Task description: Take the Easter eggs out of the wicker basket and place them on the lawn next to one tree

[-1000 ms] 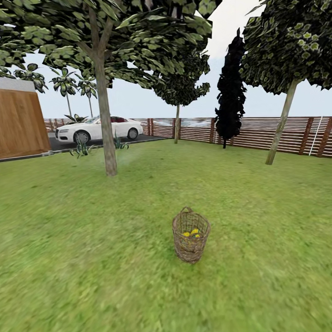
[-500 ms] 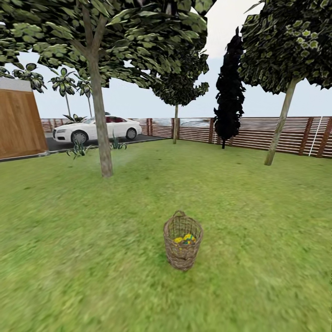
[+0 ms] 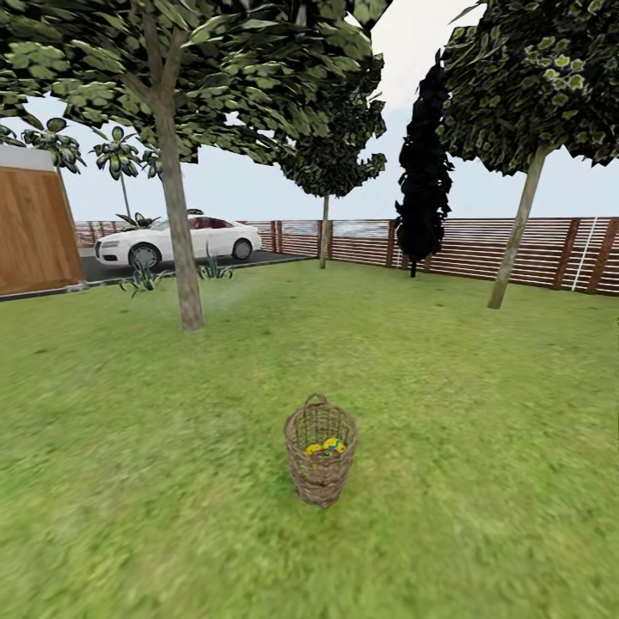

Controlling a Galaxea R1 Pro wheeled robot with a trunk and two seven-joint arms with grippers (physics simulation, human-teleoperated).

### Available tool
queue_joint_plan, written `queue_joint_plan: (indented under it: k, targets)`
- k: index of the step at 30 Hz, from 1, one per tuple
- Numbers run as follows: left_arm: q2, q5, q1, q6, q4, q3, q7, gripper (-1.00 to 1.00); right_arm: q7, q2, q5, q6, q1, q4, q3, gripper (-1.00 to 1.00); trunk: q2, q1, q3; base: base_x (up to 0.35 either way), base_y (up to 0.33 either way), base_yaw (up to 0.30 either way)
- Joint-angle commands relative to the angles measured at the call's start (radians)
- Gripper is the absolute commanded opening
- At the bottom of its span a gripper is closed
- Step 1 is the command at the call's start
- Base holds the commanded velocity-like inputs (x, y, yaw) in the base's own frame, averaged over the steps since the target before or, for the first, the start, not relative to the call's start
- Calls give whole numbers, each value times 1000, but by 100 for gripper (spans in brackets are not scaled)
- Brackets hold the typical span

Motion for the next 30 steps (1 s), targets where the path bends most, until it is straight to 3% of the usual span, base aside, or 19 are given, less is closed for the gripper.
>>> queue_joint_plan:
  k: [1,15,30]
  targets:
    - [0,10,0,2,-2,2,-5,100,0,0,0,-3,-1,1,0,100,0,0,-1,1,-292,0]
    - [0,10,0,2,-2,2,-5,100,0,-3,0,-3,-1,2,0,100,0,0,-1,16,-290,0]
    - [0,10,0,2,-2,2,-6,100,0,-14,-1,-3,-1,2,0,100,0,0,-1,228,-219,0]
